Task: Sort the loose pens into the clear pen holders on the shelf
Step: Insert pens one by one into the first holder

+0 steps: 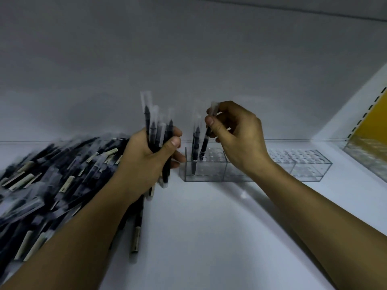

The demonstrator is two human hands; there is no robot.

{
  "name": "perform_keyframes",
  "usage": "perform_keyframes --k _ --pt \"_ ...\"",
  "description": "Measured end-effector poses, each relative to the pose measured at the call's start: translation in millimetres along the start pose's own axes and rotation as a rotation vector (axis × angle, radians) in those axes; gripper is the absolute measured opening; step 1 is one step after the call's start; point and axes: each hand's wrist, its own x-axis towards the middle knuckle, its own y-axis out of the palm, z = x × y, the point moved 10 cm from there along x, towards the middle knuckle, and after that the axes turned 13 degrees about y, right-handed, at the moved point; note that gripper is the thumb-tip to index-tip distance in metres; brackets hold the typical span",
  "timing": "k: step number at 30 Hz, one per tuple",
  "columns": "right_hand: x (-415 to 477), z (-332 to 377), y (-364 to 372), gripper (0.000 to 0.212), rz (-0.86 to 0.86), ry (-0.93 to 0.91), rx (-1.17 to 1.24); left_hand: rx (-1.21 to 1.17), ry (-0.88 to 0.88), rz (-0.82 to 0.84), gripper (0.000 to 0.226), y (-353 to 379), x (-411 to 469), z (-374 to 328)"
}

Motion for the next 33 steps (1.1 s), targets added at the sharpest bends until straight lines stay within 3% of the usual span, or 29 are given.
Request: perform_keyframes --k 5,8,11,13,16,20,24,27,33 --pt "2 0 0 0.008 -0.008 -0.001 -0.022 -0.039 0.012 -0.020 0.021 0 -1 -9" --pt "3 0 -1 0.019 -0.035 0.005 -0.038 -0.119 -0.012 -0.038 0.022 2 -3 -11" --pt "-1 3 -15 0.035 -0.147 -0.010 0.013 -0.123 -0.027 -0.063 0.018 -2 -5 -12" --pt "-9 16 -28 0.029 -0.238 -0.104 0.025 -0.089 -0.012 -0.043 0.016 -2 -3 -12" --pt "-18 30 -21 0.015 -0.098 -0.138 0.165 -0.091 0.025 0.013 0.022 6 -1 -17" --pt "-25 25 7 0.018 0.149 0.008 0.316 -0.056 0.112 0.058 0.018 15 0 -26" --pt "-24 22 10 0.019 0.187 0.086 0.383 -0.037 0.126 0.057 0.017 11 1 -27" --pt "-21 21 3 0.008 0.154 0.087 0.404 -0.035 0.114 0.039 0.020 10 0 -26" --pt "-12 26 -15 0.004 0.114 -0.003 0.449 0.106 0.050 -0.082 0.019 -7 -3 -18"
